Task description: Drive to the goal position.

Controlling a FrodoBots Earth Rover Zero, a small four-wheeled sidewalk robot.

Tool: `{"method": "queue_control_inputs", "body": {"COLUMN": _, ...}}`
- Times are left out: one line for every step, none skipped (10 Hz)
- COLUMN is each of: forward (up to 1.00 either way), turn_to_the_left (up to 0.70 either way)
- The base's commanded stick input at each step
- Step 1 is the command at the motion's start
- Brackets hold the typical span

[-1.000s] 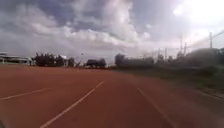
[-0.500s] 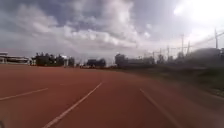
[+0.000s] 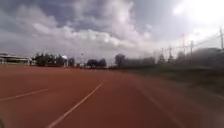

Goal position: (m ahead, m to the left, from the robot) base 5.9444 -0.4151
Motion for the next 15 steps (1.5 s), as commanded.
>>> {"method": "queue_control_inputs", "body": {"forward": 0.70, "turn_to_the_left": 0.00}}
{"method": "queue_control_inputs", "body": {"forward": 0.70, "turn_to_the_left": 0.00}}
{"method": "queue_control_inputs", "body": {"forward": 0.70, "turn_to_the_left": 0.00}}
{"method": "queue_control_inputs", "body": {"forward": 0.70, "turn_to_the_left": 0.00}}
{"method": "queue_control_inputs", "body": {"forward": 0.70, "turn_to_the_left": 0.00}}
{"method": "queue_control_inputs", "body": {"forward": 0.70, "turn_to_the_left": 0.00}}
{"method": "queue_control_inputs", "body": {"forward": 0.70, "turn_to_the_left": 0.00}}
{"method": "queue_control_inputs", "body": {"forward": 0.70, "turn_to_the_left": 0.00}}
{"method": "queue_control_inputs", "body": {"forward": 0.70, "turn_to_the_left": 0.00}}
{"method": "queue_control_inputs", "body": {"forward": 0.70, "turn_to_the_left": 0.00}}
{"method": "queue_control_inputs", "body": {"forward": 0.70, "turn_to_the_left": 0.00}}
{"method": "queue_control_inputs", "body": {"forward": 0.70, "turn_to_the_left": 0.00}}
{"method": "queue_control_inputs", "body": {"forward": 0.70, "turn_to_the_left": 0.00}}
{"method": "queue_control_inputs", "body": {"forward": 0.70, "turn_to_the_left": 0.00}}
{"method": "queue_control_inputs", "body": {"forward": 0.70, "turn_to_the_left": 0.00}}
